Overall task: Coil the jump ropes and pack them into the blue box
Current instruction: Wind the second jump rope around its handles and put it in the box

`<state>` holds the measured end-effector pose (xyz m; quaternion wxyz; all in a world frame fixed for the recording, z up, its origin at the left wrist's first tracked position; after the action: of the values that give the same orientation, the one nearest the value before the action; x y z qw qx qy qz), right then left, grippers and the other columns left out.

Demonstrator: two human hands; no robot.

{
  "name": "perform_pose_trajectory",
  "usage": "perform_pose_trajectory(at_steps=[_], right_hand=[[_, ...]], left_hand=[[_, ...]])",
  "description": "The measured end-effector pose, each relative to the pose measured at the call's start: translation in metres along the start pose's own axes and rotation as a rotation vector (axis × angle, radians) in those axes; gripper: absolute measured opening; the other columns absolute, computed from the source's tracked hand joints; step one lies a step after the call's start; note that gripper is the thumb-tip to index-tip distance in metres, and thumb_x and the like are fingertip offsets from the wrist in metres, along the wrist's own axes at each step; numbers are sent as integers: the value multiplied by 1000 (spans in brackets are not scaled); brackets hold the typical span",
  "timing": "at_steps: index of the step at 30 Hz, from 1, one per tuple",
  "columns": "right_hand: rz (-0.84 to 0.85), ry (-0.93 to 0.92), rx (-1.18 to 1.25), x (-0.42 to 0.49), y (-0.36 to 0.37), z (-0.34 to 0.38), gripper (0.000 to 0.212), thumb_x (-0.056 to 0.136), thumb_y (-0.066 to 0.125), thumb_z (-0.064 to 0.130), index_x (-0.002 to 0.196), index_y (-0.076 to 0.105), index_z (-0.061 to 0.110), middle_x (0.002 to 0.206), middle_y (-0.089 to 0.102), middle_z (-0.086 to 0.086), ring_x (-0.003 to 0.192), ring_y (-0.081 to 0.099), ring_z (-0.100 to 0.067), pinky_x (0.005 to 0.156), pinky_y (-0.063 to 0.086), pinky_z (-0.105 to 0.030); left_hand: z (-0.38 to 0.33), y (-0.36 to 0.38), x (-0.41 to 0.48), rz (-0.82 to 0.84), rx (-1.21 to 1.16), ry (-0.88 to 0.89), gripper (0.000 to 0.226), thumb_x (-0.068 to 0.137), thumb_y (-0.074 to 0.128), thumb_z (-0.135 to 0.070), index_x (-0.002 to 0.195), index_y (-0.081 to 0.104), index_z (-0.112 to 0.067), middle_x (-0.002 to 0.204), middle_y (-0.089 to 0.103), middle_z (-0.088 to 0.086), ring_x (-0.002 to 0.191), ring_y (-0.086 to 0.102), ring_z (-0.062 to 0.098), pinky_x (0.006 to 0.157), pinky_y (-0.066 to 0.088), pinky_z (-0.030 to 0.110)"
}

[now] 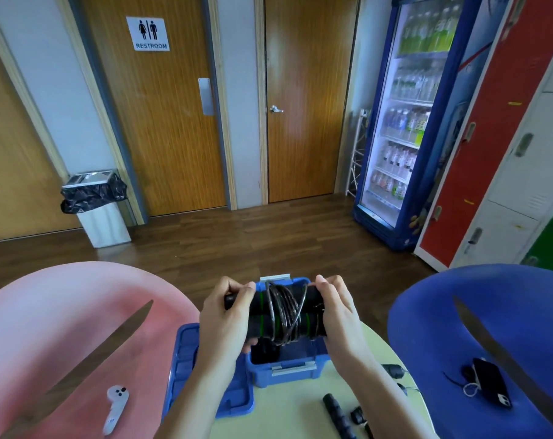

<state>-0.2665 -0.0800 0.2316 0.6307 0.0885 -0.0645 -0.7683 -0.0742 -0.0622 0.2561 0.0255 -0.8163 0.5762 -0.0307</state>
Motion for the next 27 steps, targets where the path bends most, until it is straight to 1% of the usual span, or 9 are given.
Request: perform_pose_trajectory(at_steps=[6, 8, 11, 15, 16, 19, 21, 24, 27], right_hand=[[97, 20, -48, 26, -23, -1, 32, 89, 52, 41, 75, 47, 13, 71, 46, -3, 71, 42, -23, 61, 37, -33], [117, 28, -86, 35, -30, 4, 40, 92, 53, 46, 86, 51, 6, 73, 51, -2, 70, 48, -21, 62, 40, -31], [136, -2, -65, 51, -35, 14, 35, 90, 52, 50, 104, 53, 18, 84, 59, 2, 74, 56, -11, 66, 44, -26], [167, 131, 54, 61, -35, -15, 54, 84, 63, 43, 129, 40, 24, 116, 56, 1, 101, 58, -8, 94, 47, -32], [180, 181, 52, 58, -33, -28, 58, 83, 66, 40, 131, 38, 24, 120, 56, -1, 104, 59, -11, 96, 48, -35], [233, 301, 61, 48, -27, -66, 63, 78, 75, 19, 130, 39, 21, 117, 62, -6, 101, 66, -20, 76, 57, -31], [231, 320, 82, 52, -25, -83, 64, 76, 77, 9, 128, 41, 20, 116, 64, -12, 103, 66, -27, 72, 60, -33], [192, 282, 20, 69, -24, -100, 80, 63, 87, 10, 128, 41, 18, 114, 64, -16, 102, 67, -30, 82, 58, -45], [146, 316, 38, 85, -23, -118, 67, 69, 81, -1, 123, 44, 14, 112, 64, -19, 97, 68, -32, 73, 60, -39]], left_hand=[[9, 28, 4, -110, 4, -8, 29, 91, 60, -16, 68, 45, -7, 58, 48, 10, 37, 46, 25, 29, 29, 19], [18, 37, 1, -173, -51, -34, 28, 92, 60, -17, 68, 48, -8, 59, 46, 6, 37, 43, 18, 31, 33, 21], [38, 52, -8, -277, -210, -110, 26, 94, 57, -17, 71, 48, -8, 64, 50, 8, 33, 46, 9, 31, 35, 21], [72, 66, -18, -459, -384, -187, 24, 98, 53, -23, 77, 49, -11, 73, 57, 12, 39, 54, 13, 33, 40, 23], [80, 69, -20, -491, -410, -200, 23, 98, 51, -25, 78, 50, -13, 77, 59, 11, 48, 59, 16, 37, 44, 25], [101, 80, -18, -521, -451, -244, 20, 99, 49, -29, 83, 50, -18, 88, 62, 9, 76, 62, 28, 63, 56, 42], [113, 85, -12, -507, -429, -262, 18, 99, 49, -30, 84, 50, -20, 96, 63, 15, 86, 62, 33, 77, 56, 52], [133, 89, 4, -442, -393, -277, 14, 100, 47, -26, 86, 50, -21, 106, 58, 20, 85, 63, 35, 56, 56, 37], [149, 87, 22, -383, -277, -261, 10, 98, 52, -23, 88, 52, -22, 105, 60, 18, 84, 66, 37, 42, 52, 29]])
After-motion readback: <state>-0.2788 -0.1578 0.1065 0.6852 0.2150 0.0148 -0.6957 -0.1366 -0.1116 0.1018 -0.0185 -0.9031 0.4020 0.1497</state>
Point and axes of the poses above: each hand's wrist, its own x-axis towards the middle knuckle, its own y-axis out of the palm, z = x × y, the point moved 9 cm from there along x, towards the middle knuckle
